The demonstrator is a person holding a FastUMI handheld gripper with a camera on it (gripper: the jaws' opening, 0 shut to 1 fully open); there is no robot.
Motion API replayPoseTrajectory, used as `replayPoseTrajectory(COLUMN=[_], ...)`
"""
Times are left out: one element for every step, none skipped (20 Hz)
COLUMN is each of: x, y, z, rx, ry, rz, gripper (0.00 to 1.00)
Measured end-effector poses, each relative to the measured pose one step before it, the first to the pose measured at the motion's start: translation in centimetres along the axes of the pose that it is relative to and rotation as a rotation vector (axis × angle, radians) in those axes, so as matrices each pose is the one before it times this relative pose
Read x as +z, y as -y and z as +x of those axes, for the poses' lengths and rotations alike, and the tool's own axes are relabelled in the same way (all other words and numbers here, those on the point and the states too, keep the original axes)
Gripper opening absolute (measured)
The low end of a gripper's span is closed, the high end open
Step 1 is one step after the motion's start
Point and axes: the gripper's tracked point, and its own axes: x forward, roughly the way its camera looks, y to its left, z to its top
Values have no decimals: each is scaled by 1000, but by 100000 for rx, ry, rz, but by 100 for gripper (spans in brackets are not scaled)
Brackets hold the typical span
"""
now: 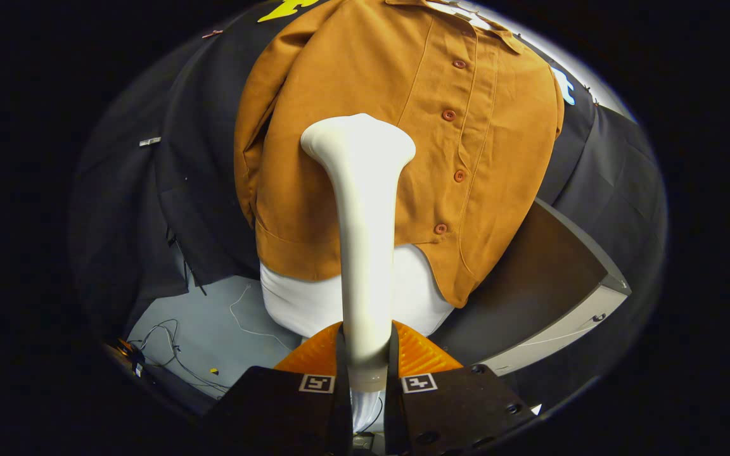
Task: Iron the clothes twice with a garment steamer, once on the left side and once on the right side.
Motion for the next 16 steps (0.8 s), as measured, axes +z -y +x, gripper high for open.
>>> replayPoseTrajectory(x=[-327, -216, -232, -195, -165, -195, -83, 74, 201, 296, 262, 451, 645, 782, 658, 696], y=[153, 59, 106, 77, 105, 237, 294, 368, 419, 449, 398, 414, 445, 447, 448, 468], z=[-43, -139, -69, -135, -156, -159, -260, -399, -576, -525, -515, -585, -603, -631, -742, -516], rx=[231, 574, 545, 785, 868, 907, 784, 579, 404, 263, 482, 294, 216, 29, 9, 113], ry=[-559, -396, -223, -283, -166, -185, 130, 496, 955, 1035, 1028, 1451, 1790, 2258, 2136, 1883], rz=[15, -20, 42, -84, 166, 232, 845, 760, 849, 943, 1012, 893, 54, -210, -130, 411], gripper=[23, 23, 23, 23, 23, 23, 24, 23, 23, 23, 23, 23, 23, 23, 23, 23])
